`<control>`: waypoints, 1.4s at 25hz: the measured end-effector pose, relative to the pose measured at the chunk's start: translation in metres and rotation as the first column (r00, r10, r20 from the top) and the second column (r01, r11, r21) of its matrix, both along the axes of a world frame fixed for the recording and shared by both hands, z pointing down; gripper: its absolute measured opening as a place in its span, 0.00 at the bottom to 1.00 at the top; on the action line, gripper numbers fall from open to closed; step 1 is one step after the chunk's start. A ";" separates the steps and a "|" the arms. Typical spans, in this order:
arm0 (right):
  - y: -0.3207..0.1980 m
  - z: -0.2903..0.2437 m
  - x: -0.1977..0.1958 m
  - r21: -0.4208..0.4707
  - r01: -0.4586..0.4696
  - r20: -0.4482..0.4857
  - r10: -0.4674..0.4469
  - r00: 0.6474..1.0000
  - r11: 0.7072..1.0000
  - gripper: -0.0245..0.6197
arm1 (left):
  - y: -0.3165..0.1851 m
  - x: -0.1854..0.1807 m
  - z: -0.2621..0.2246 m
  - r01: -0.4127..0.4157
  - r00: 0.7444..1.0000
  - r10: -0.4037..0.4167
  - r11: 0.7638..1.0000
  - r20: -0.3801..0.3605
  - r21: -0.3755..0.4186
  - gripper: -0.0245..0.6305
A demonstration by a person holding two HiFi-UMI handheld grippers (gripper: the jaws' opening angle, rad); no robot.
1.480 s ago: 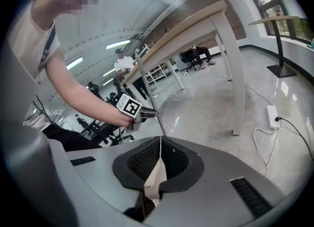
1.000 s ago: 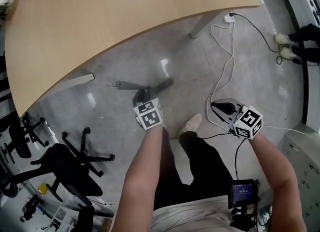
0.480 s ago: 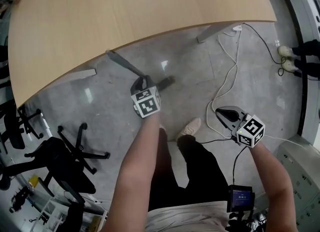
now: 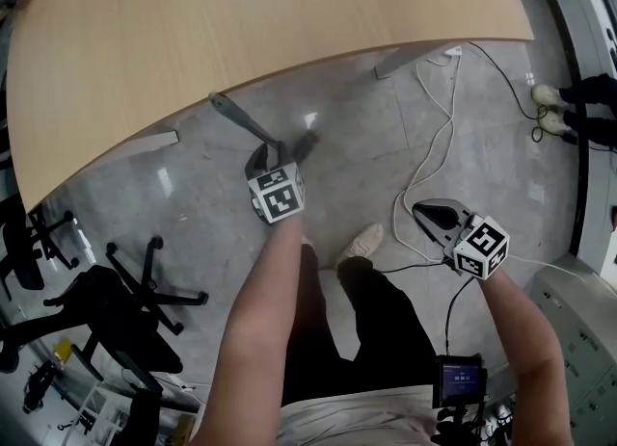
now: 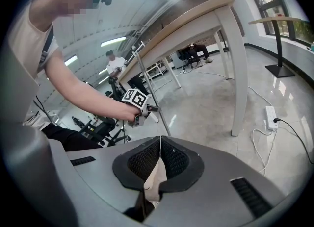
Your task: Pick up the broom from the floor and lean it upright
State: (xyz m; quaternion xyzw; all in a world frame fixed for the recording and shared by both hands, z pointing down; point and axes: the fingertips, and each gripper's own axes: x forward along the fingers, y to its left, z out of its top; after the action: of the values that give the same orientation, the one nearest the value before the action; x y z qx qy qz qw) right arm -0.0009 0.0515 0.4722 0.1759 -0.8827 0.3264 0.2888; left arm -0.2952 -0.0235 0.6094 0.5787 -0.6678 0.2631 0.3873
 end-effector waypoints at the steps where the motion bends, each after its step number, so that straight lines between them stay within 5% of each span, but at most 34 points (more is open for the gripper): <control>1: 0.001 0.000 -0.001 0.001 -0.001 -0.001 0.001 1.000 1.000 0.07 | 0.002 -0.001 0.001 -0.007 1.000 0.007 1.000 0.001 0.000 0.24; 11: 0.000 -0.009 -0.005 0.018 -0.011 -0.003 0.011 1.000 1.000 0.07 | 0.011 -0.002 -0.020 -0.022 1.000 0.022 0.999 -0.014 0.033 0.27; 19: 0.003 -0.040 -0.018 0.054 -0.028 0.022 0.027 0.999 0.998 0.07 | 0.092 -0.002 -0.081 0.003 0.993 0.001 0.999 -0.118 0.040 0.26; 24: 0.002 -0.068 -0.017 0.088 -0.067 0.057 0.062 0.996 0.994 0.07 | 0.132 -0.006 -0.133 -0.047 0.992 0.057 0.994 -0.113 0.094 0.13; 28: 0.011 -0.117 -0.018 0.115 -0.101 0.138 0.085 0.987 0.988 0.07 | 0.146 0.004 -0.198 -0.167 0.977 0.194 0.953 -0.088 0.251 0.11; 35: 0.011 -0.189 -0.008 0.186 -0.087 0.223 0.045 0.974 0.979 0.07 | 0.151 0.031 -0.294 -0.185 0.967 0.241 0.885 -0.082 0.427 0.09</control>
State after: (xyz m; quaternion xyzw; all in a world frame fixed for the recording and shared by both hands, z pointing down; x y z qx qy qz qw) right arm -0.0089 0.0625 0.2836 0.1959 -0.9302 0.2653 0.1609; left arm -0.2646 0.1273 0.3153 0.7340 -0.6133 0.1167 0.2675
